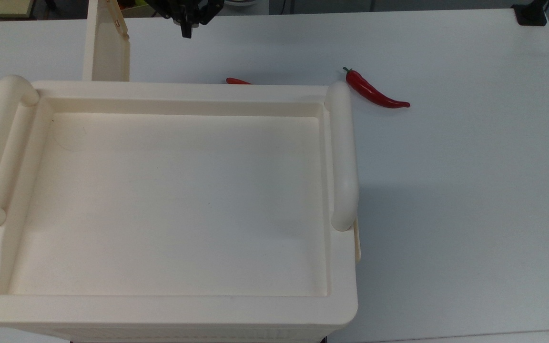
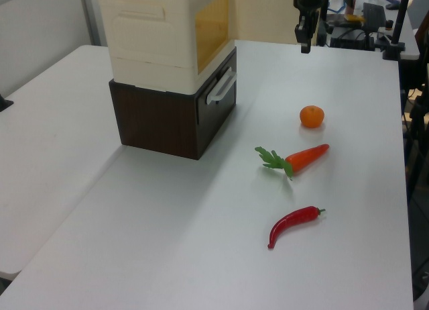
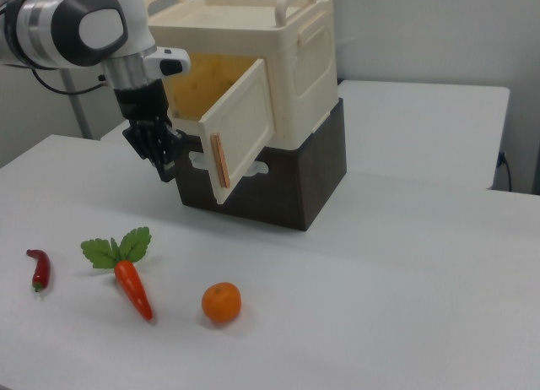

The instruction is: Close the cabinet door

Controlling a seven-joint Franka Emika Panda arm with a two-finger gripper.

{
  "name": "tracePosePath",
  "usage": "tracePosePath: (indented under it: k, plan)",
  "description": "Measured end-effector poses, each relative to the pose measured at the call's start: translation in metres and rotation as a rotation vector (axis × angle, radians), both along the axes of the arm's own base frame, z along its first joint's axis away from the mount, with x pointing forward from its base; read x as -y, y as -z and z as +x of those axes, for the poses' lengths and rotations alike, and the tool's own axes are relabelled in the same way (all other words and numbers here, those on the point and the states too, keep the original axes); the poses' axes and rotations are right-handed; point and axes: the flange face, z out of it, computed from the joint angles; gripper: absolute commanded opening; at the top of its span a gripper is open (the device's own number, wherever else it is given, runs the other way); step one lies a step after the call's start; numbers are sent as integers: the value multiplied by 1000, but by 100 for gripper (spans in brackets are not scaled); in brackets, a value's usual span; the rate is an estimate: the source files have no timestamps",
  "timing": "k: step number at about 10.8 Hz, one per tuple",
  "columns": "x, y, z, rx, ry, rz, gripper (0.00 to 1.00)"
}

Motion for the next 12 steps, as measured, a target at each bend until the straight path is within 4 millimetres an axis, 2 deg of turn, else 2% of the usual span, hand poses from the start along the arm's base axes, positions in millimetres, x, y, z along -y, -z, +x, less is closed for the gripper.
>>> tracePosePath:
  k: [1, 3, 6, 9, 12]
  plan:
    - [2, -7, 0, 13, 3, 0, 5]
    - [4, -35, 1, 71, 7, 1, 5]
    - [6, -95, -3, 192, 10, 2, 5]
    - [14, -138, -9, 281, 25, 1, 5]
    - [48, -169, -16, 349, 86, -10, 5]
